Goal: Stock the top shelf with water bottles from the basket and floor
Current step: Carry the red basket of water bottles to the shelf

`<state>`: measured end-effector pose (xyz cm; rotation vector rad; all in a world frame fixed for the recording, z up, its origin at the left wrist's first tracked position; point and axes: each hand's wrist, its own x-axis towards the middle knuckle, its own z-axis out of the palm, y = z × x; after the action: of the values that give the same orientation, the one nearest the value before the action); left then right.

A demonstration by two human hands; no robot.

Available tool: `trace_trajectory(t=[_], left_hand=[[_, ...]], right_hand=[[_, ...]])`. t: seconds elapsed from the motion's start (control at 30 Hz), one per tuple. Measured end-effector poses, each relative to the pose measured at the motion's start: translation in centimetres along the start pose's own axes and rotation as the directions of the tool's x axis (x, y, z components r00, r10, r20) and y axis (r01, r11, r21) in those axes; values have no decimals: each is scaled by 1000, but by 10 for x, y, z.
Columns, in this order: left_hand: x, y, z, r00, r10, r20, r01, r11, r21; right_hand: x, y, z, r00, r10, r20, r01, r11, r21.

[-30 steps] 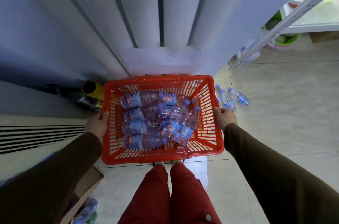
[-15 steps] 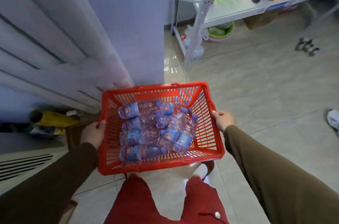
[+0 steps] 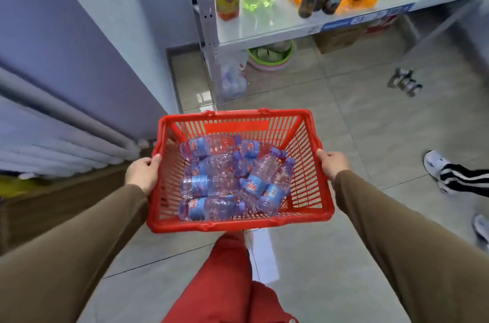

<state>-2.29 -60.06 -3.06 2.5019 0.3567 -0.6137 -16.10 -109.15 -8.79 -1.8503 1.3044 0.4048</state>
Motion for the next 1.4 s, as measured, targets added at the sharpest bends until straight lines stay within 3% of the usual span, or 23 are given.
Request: trace_trajectory(t=[0.3, 0.67, 0.97, 1.4], left_hand=[[51, 130, 95, 991, -129, 36, 132, 987, -89], [105, 254, 203, 942, -334, 17, 327, 908, -262], [164, 290, 305, 916, -401, -21, 382, 885, -268], [291, 279, 403, 923, -383, 30, 382, 905, -190]], right_hand=[[226, 8, -65, 999, 16, 46, -13, 998, -65], [327, -110, -125, 990, 52, 130, -36, 992, -121], [466, -139, -113, 979, 42, 200, -10, 987, -160], [572, -154, -36, 976, -17, 215, 43, 992, -118]])
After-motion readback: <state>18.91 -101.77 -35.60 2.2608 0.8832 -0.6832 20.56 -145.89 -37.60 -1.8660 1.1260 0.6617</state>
